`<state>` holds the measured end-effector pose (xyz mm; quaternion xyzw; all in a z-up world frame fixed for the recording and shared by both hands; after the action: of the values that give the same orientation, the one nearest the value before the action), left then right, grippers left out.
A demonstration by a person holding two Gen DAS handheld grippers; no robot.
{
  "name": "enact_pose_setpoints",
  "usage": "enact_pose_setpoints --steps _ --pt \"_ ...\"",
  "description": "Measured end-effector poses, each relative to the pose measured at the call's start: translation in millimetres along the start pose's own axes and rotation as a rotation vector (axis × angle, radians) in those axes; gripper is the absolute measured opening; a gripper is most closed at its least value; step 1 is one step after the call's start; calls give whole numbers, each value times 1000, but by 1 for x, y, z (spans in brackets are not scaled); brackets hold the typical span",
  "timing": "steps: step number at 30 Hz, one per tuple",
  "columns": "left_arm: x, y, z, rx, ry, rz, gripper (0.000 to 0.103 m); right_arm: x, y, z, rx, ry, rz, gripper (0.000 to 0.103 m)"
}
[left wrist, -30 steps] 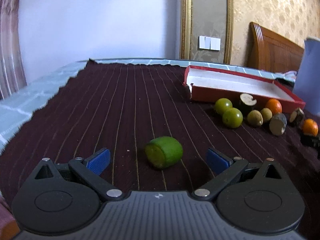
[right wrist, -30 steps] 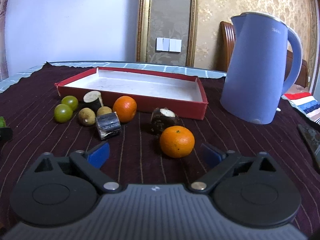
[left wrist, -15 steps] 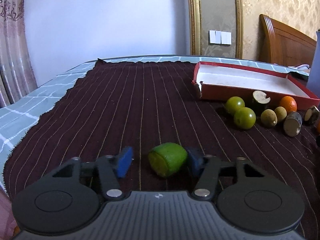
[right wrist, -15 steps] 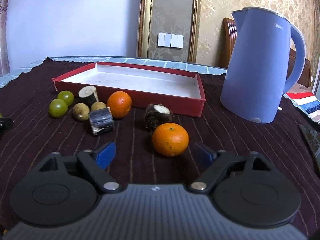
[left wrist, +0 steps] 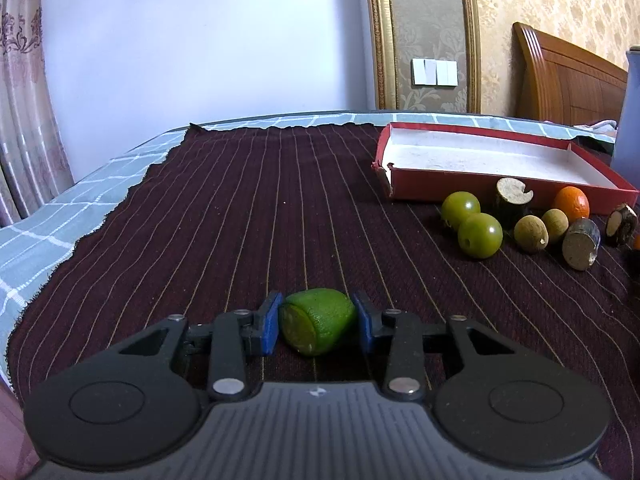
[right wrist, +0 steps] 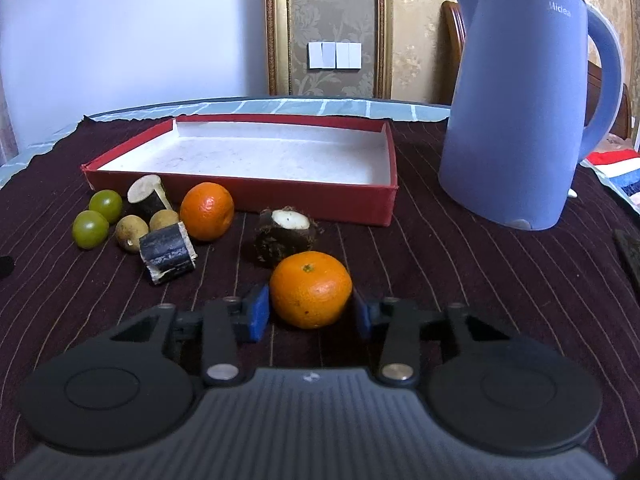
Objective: Organize fruits
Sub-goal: 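Close the right tool on the orange while the left tool lifts the lime piece, then carry the lime piece and the orange over the white tray with both tools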
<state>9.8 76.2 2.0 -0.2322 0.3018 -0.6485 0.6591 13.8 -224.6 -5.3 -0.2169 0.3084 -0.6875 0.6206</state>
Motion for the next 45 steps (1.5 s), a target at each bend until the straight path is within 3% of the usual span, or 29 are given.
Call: enact_pose_setpoints --steps 10,23,45 --pt "10 -8 6 23 22 -39 37 4 -4 -1 19 40 -12 39" --pt "61 -21 33 69 95 -156 37 1 -32 3 96 52 -1 39" --pt "111 3 83 35 129 -144 37 -25 -33 43 153 -11 13 40"
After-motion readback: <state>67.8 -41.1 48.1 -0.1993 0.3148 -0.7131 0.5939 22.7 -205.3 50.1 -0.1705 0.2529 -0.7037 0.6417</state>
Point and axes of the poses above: each gripper's, at about its wrist camera, not at the fingertips, and y roughly the way its jaws point, x to its right, z to its top, the point moved 1 cm from there along y, roughly the way its jaws point, and after that the axes turned 13 degrees about -x, right-handed, at the moved point
